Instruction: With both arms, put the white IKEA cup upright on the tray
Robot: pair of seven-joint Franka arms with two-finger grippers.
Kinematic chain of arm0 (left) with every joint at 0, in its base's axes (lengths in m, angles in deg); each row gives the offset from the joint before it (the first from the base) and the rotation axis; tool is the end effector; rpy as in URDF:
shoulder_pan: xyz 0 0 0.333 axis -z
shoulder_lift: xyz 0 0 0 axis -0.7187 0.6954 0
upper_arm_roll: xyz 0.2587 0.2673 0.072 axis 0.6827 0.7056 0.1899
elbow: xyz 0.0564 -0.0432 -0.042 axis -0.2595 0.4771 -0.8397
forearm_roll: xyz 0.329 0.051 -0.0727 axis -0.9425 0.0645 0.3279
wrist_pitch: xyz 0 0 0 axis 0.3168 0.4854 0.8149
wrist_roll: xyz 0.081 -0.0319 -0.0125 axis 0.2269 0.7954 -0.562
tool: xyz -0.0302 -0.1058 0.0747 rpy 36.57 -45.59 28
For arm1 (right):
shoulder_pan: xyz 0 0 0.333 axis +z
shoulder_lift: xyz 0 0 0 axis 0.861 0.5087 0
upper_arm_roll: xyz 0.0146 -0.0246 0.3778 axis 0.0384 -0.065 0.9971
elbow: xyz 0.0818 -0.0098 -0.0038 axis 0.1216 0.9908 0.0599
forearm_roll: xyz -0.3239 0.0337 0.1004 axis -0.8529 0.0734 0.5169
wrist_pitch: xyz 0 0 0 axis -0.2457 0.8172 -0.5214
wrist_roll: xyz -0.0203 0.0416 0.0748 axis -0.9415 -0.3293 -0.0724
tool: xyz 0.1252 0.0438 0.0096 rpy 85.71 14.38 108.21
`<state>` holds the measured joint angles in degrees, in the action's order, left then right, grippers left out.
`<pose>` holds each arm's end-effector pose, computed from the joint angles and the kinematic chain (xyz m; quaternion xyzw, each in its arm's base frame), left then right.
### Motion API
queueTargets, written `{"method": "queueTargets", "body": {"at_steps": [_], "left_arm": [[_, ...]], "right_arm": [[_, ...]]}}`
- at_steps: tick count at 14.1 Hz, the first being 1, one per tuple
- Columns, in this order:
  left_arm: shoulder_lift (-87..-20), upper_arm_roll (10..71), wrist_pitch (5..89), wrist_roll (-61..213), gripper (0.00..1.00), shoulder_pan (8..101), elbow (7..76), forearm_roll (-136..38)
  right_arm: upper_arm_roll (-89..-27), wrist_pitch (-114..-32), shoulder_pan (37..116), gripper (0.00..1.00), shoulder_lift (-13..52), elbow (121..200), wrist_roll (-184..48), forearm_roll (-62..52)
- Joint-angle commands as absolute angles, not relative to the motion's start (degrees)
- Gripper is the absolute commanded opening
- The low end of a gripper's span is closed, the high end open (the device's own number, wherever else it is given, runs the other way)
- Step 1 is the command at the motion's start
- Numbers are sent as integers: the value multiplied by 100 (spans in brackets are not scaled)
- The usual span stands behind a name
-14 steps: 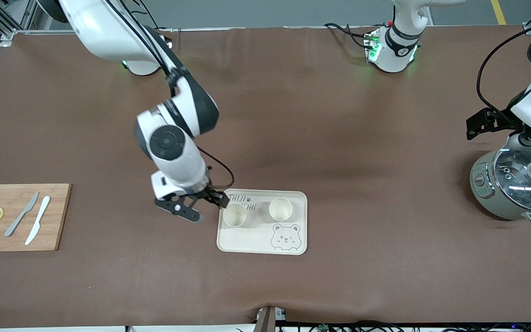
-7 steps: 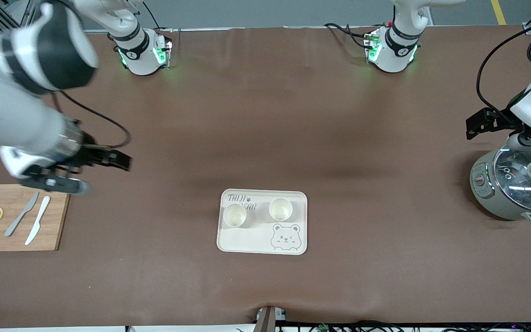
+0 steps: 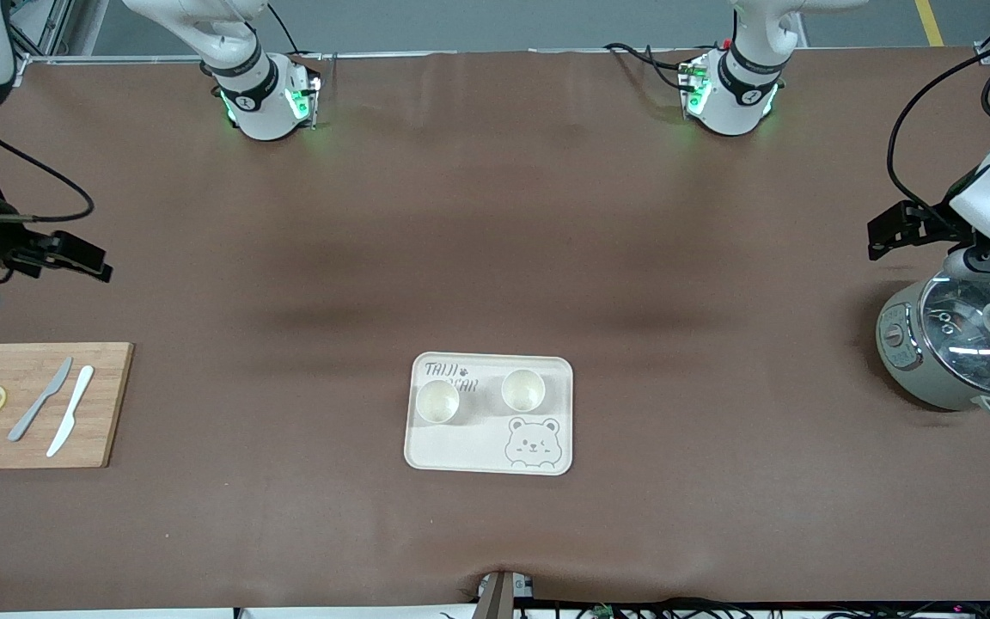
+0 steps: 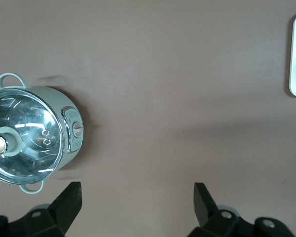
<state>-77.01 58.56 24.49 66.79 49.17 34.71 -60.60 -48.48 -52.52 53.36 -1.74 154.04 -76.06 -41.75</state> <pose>0.5189 -0.0248 0.6328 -0.9981 0.0565 0.0013 0.0255 0.5226 -0.0199 0.6264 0.9990 -0.0452 -0.0044 0.0003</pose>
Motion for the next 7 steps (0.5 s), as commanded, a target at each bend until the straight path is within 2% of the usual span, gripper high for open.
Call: {"method": "queueTargets", "body": {"at_steps": [1,7], "left_arm": [[-7694,5835,2337,6697,100,4928,3379,-6004],[-7694,5835,2301,6697,100,4928,3379,-6004]], "right_arm": [[-4741,-5585,5126,100,-697,16147,-7501,-4373],[-4733,-5891,5107,100,-732,16550,-7510,-4374]]}}
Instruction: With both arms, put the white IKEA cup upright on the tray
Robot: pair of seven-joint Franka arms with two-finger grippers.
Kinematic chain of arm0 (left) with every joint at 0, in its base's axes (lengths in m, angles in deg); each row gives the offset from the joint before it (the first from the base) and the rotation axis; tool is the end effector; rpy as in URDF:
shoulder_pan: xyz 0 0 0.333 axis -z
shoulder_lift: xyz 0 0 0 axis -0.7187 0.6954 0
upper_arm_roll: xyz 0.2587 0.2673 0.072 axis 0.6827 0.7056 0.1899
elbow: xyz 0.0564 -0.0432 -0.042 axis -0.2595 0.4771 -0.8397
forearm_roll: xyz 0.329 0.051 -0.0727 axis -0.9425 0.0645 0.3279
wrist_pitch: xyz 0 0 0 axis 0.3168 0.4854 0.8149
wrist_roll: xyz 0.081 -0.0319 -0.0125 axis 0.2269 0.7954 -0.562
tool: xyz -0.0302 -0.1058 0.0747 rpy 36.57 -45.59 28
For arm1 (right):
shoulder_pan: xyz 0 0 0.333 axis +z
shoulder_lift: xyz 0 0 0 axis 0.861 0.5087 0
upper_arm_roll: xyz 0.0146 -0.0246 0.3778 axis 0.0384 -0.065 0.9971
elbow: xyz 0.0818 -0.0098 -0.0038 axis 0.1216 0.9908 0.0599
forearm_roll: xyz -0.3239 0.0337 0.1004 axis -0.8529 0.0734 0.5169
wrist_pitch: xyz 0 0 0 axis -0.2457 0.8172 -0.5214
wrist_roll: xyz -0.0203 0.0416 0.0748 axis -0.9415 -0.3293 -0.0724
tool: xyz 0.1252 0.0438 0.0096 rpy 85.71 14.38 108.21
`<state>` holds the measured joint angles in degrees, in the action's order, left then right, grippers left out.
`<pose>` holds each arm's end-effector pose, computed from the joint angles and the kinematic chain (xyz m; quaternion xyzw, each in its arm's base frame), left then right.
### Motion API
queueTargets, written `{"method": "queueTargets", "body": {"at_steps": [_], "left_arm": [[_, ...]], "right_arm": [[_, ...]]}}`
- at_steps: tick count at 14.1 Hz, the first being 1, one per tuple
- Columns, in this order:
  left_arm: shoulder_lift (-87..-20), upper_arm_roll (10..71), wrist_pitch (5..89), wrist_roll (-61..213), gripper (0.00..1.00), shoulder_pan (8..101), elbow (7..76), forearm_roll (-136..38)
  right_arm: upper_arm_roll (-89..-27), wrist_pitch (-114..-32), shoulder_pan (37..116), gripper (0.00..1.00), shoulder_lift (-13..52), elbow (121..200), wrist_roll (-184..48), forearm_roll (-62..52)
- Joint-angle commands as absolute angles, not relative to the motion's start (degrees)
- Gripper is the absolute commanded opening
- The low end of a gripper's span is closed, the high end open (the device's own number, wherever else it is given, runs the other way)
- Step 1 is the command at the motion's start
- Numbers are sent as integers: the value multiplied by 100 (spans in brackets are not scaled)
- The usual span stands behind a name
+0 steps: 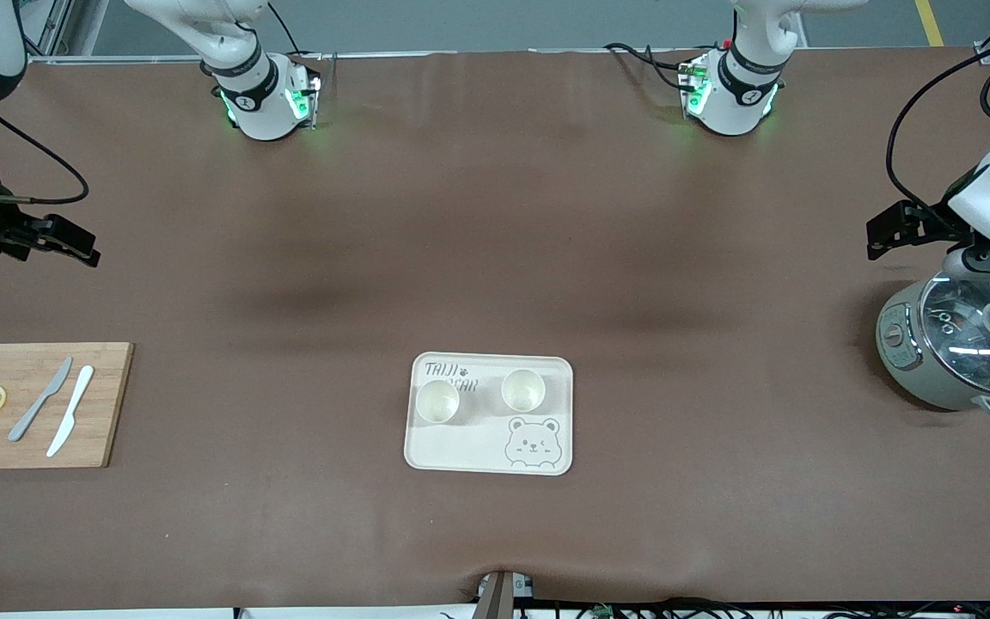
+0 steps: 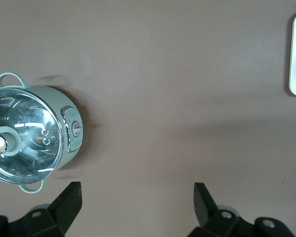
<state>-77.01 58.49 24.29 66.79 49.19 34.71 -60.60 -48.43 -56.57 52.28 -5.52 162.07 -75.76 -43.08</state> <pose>0.5184 -0.0255 0.6325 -0.9980 0.0573 0.0030 0.0255 0.4998 -0.0295 0.6067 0.9987 -0.0496 -0.0062 0.0140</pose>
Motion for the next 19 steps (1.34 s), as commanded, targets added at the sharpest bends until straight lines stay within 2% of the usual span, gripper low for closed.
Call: {"method": "queueTargets", "body": {"at_steps": [1,8,19], "left_arm": [[-7694,5826,2293,6688,100,4928,3379,-5960],[-7677,5835,2293,6697,100,4937,3388,-5758],[-7677,5800,2293,6706,100,4937,3379,-5758]], "right_arm": [[-4724,-6066,5116,100,-776,16700,-7510,-4374],[-4697,-6165,5204,100,-820,16824,-7624,-3944],[-4688,-6147,5257,100,-811,16824,-7606,-3952]]}}
